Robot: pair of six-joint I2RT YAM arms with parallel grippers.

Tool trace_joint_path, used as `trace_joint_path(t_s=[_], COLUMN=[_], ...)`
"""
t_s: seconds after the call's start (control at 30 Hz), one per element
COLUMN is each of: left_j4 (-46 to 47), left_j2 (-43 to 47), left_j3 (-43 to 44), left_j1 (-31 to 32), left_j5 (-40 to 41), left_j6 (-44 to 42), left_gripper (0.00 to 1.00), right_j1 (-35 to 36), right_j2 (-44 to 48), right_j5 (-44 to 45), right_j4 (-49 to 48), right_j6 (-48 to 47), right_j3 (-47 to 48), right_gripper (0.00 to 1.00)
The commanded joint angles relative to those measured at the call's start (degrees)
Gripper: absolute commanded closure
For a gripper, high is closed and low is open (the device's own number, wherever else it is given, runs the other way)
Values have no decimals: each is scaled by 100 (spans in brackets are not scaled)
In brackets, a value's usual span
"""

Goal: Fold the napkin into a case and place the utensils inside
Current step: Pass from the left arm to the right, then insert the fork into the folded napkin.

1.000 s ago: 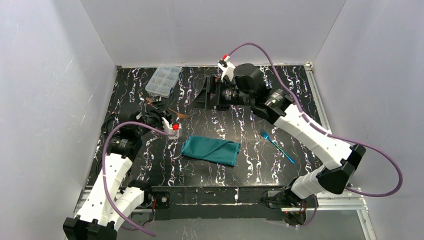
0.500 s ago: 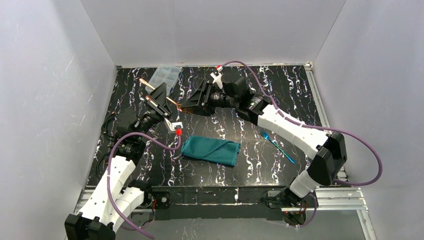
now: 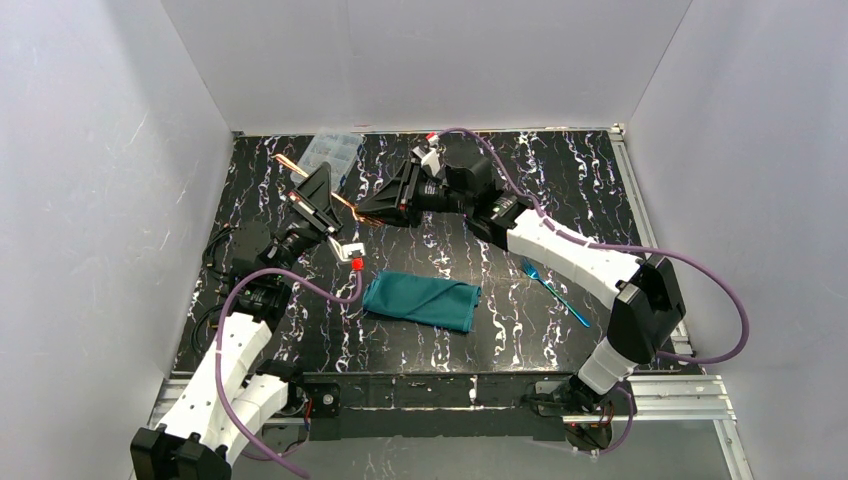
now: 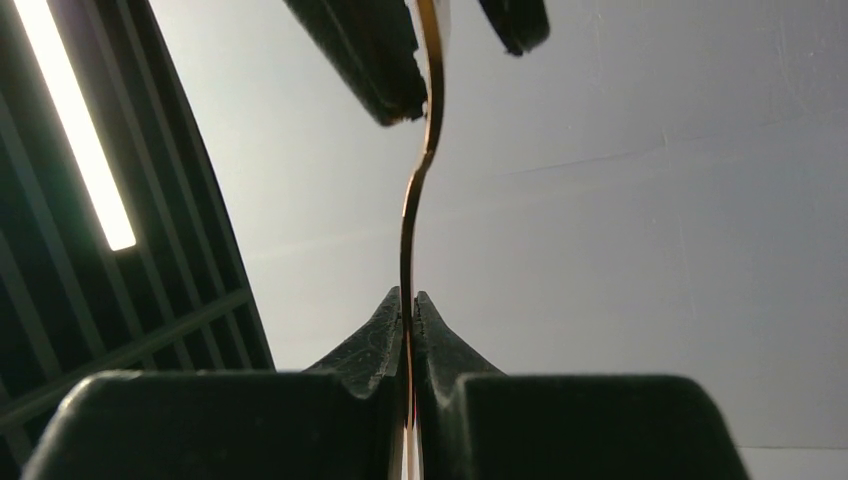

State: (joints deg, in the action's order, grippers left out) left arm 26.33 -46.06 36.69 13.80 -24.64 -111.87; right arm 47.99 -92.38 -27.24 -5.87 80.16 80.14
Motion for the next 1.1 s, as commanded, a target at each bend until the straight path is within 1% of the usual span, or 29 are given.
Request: trace_joint_path(t_s=[0.0,0.13,0.2,0.27,0.3,0.37,0.43,0.53,0.6,0.67,0.7,0.73,0.77,0.8,0.83,0.9,0.93,1.0,1.07], left_j4=[232,239,233,239,237,235,225,151,-190,-900,-1386,-2015,-2771,-3607,-4236,-5350,-5865,-6604,-7238], left_j2=[45,41,36,52,66,92,150,206,309,470,563,642,703,727,702,496,342,-34,-475], left_j3=[4,9,-2,-27,-46,-99,-153,-244,-229,-104,19,171,363,589,775,1159,1346,1692,2017], left_j1=[51,52,50,52,52,51,52,51,52,48,52,51,48,52,52,50,49,42,44], left_j5=[-173,-160,-138,-142,-159,-183,-219,-184,-119,-109,-124,-126,-102,-122,-152,-143,-132,-164,-284], left_j6=[26,61,53,58,59,88,242,543,833,1243,1392,1556,1681,1831,2173,2794,3154,4210,5204], left_gripper=[100,100,100,100,100,100,99,68,54,35,23,8,2,2,2,1,1,2,2], right_j1=[52,53,46,50,43,27,-18,-151,-289,-454,-574,-692,-840,-997,-1159,-1492,-1661,-1937,-2133], right_j2=[76,208,300,384,416,465,527,703,833,973,1045,1121,1222,1320,1440,1689,1756,1873,1965], right_j5=[-325,-399,-377,-309,-289,-257,-257,-227,-285,-382,-502,-585,-671,-749,-809,-934,-1007,-1289,-1331], right_j4=[-747,-946,-1075,-1083,-1090,-1100,-1117,-1098,-980,-705,-606,-465,-301,-29,453,1287,1882,2658,3657], right_j6=[264,333,384,378,378,369,341,251,127,-135,-222,-332,-452,-672,-991,-1582,-1977,-2640,-3504], right_j3=[-135,-375,-517,-593,-615,-628,-667,-845,-969,-1114,-1212,-1318,-1431,-1517,-1569,-1707,-1734,-1893,-1962], right_gripper=[70,68,70,77,83,99,99,99,99,99,99,99,99,99,99,99,99,99,99])
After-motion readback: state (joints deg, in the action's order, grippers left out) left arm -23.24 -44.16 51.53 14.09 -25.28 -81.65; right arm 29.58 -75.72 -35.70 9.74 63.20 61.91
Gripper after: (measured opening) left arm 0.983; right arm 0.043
